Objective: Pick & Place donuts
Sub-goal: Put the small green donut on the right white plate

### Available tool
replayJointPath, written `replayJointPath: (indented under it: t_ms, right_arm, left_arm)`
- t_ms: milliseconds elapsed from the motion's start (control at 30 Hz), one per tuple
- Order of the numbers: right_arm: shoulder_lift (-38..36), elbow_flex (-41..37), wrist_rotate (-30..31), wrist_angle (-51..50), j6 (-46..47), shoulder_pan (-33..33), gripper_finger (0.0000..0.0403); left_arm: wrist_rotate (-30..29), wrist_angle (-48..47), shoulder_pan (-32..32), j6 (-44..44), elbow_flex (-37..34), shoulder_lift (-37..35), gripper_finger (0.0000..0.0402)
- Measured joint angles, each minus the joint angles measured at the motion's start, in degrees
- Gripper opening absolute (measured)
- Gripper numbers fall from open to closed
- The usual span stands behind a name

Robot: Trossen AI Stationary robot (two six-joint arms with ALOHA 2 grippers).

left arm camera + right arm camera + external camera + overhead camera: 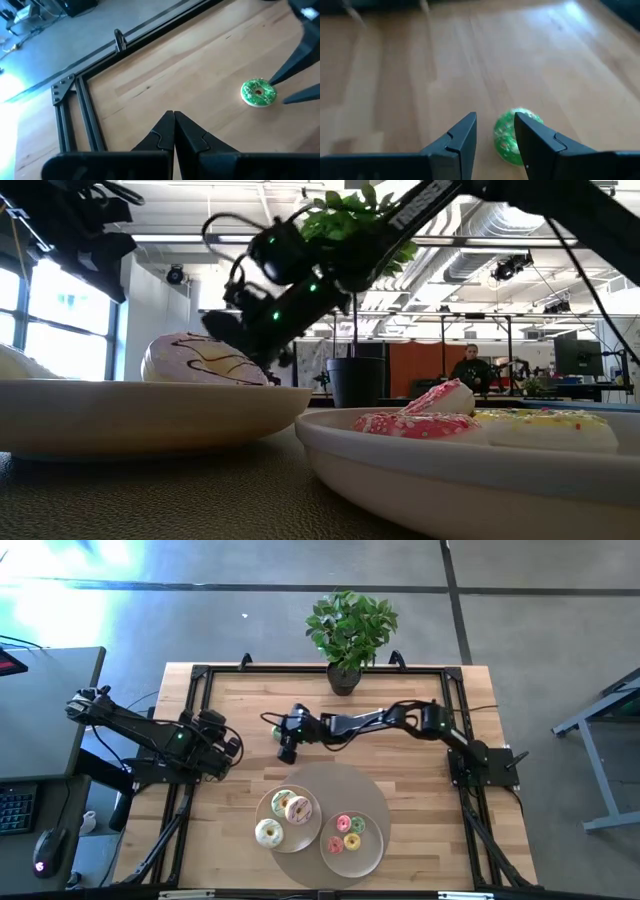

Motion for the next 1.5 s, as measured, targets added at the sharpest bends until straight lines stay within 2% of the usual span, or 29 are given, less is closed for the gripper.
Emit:
replayJointPath:
  t_ms: [133, 333, 400, 533, 600, 733, 867, 967, 1200, 1300, 1400, 1500]
  right_arm:
    - [4.0, 2.5, 1.2, -0.9, -0.1, -0.4, 0.0129]
    - [5.0, 1.2, 2.3, 0.5, -1.8, -0.7, 0.0119]
    - [5.0, 0.8, 2.6, 0.3, -2.3, -0.7, 0.0097]
    - [5.0, 0.8, 2.8, 0.7, -3.7, -0.6, 0.002]
    - [4.9, 0.7, 2.7, 0.5, -4.0, -0.5, 0.0014]
    - [1.3, 0.5, 2.3, -7.2, -3.8, 0.4, 0.0028]
    - [-5.6, 0.5, -0.4, -20.6, -3.7, 2.9, 0.0008]
    - [-10.4, 0.5, -3.3, -30.8, -3.5, 6.5, 0.0016]
    - [-17.7, 0.6, -2.5, -54.1, -0.5, 20.5, 0.0006]
    - [-18.4, 0.5, -0.9, -59.8, 4.6, 26.9, 0.0014]
    - [-19.2, 0.6, 6.2, -62.7, 14.0, 32.7, 0.0014]
    - [-19.4, 0.6, 7.3, -65.9, 22.2, 37.8, 0.0006]
  left_arm:
    - [0.5, 0.0, 0.0, -1.1, 0.0, 0.0, 0.0001]
    - [2.7, 1.3, 0.0, -0.9, 0.0, 0.0, 0.0001]
    - [2.5, 1.2, 0.0, -0.9, 0.0, 0.0, 0.0001]
    - [2.2, 1.2, 0.0, -0.9, 0.0, 0.0, 0.0001]
    - [2.2, 1.2, 0.0, -0.9, 0.0, 0.0, 0.0001]
    - [2.2, 1.2, 0.0, -0.9, 0.0, 0.0, 0.0001]
    - [2.2, 1.4, 0.0, -0.9, 0.0, 0.0, 0.0001]
    - [2.5, 2.2, 0.0, -0.9, 0.0, 0.1, 0.0001]
    - [3.3, 2.8, 0.0, -0.8, 0.0, 1.1, 0.0001]
    - [4.9, 2.7, 0.0, -0.8, 0.0, 1.1, 0.0001]
    - [5.4, 2.7, 0.0, -0.7, 0.0, 1.1, 0.0001]
    - [5.4, 2.7, 0.0, -0.7, 0.0, 1.1, 0.0001]
